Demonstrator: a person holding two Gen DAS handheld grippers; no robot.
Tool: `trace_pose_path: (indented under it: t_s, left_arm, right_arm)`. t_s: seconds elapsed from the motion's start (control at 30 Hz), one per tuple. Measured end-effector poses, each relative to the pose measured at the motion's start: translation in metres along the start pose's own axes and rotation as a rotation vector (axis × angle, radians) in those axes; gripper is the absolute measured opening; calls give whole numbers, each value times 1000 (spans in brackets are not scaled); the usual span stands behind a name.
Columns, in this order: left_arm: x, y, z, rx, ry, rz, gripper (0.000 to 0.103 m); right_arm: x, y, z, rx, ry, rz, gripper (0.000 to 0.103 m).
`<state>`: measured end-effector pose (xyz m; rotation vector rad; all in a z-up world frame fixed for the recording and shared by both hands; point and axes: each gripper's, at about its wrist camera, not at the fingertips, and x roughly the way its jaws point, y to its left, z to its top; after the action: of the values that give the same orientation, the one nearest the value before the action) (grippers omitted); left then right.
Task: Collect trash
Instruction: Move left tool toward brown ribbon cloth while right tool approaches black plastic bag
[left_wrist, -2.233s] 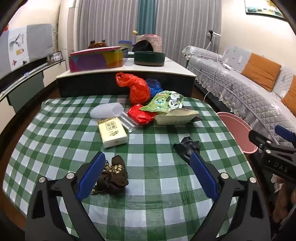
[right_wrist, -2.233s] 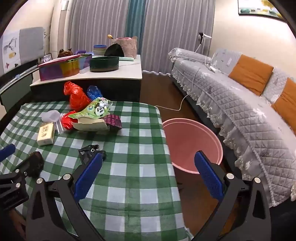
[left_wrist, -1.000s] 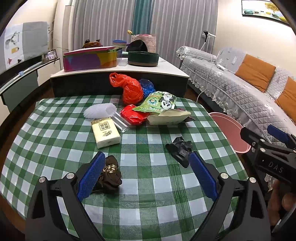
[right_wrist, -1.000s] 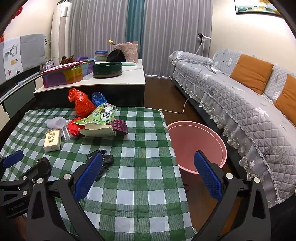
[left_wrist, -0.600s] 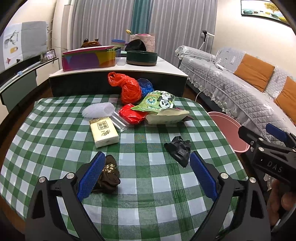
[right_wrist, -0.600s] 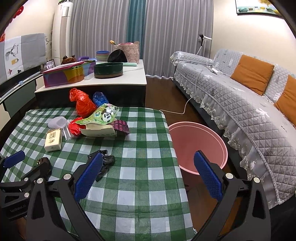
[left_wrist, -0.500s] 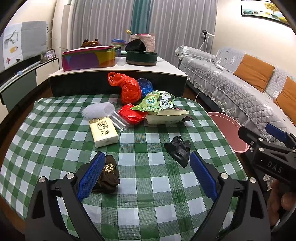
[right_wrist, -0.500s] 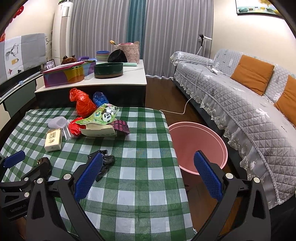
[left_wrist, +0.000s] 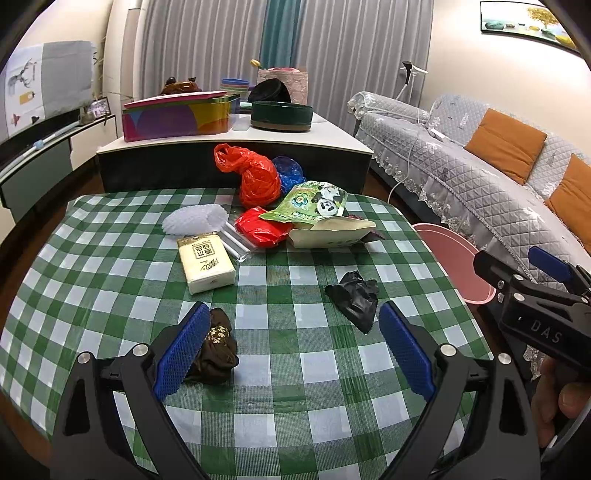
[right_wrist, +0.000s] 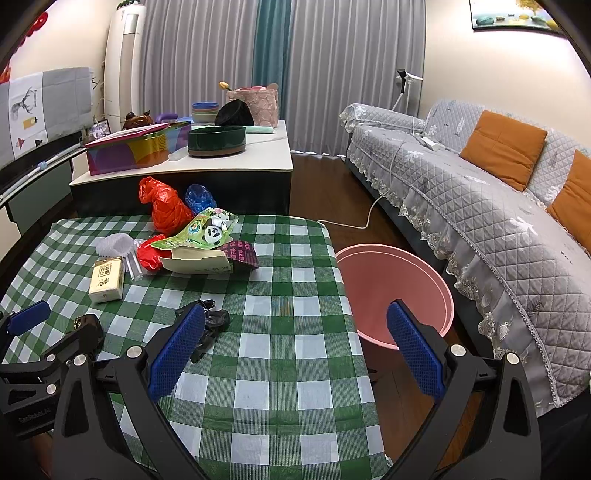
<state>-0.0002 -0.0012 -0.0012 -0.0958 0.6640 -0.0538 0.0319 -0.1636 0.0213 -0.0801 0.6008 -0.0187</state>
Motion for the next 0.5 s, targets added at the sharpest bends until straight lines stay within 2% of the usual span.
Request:
trace_pose_path:
  t_s: [0.5]
  left_arm:
    - [-1, -1, 1, 0, -1, -3, 89]
  right_arm:
    - [-1, 3, 4, 0, -3, 5, 97]
